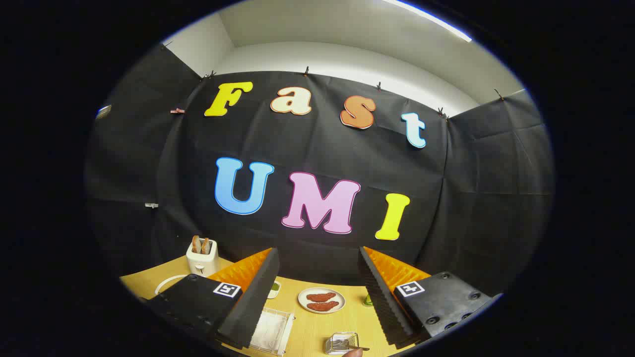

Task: Take the plate from the dish rack, then take the spoon from the basket and place it into the plate.

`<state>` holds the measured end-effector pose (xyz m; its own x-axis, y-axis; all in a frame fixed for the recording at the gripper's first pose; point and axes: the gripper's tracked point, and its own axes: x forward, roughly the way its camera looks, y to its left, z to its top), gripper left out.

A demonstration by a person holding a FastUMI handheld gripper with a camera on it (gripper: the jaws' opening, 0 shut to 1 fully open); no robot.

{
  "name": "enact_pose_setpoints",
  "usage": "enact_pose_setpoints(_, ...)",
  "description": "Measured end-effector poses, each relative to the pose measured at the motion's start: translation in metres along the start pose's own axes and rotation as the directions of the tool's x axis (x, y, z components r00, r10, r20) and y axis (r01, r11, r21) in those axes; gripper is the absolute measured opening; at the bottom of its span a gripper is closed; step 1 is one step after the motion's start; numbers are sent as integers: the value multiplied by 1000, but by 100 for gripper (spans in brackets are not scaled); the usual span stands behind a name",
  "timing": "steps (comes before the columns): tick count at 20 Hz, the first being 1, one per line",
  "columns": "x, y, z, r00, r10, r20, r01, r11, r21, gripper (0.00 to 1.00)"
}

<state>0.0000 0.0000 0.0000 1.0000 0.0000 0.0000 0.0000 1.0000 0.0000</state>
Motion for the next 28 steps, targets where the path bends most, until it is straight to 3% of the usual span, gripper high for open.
enact_pose_setpoints(28,6,18,-10,999,14,-38,-14,1000,15,98)
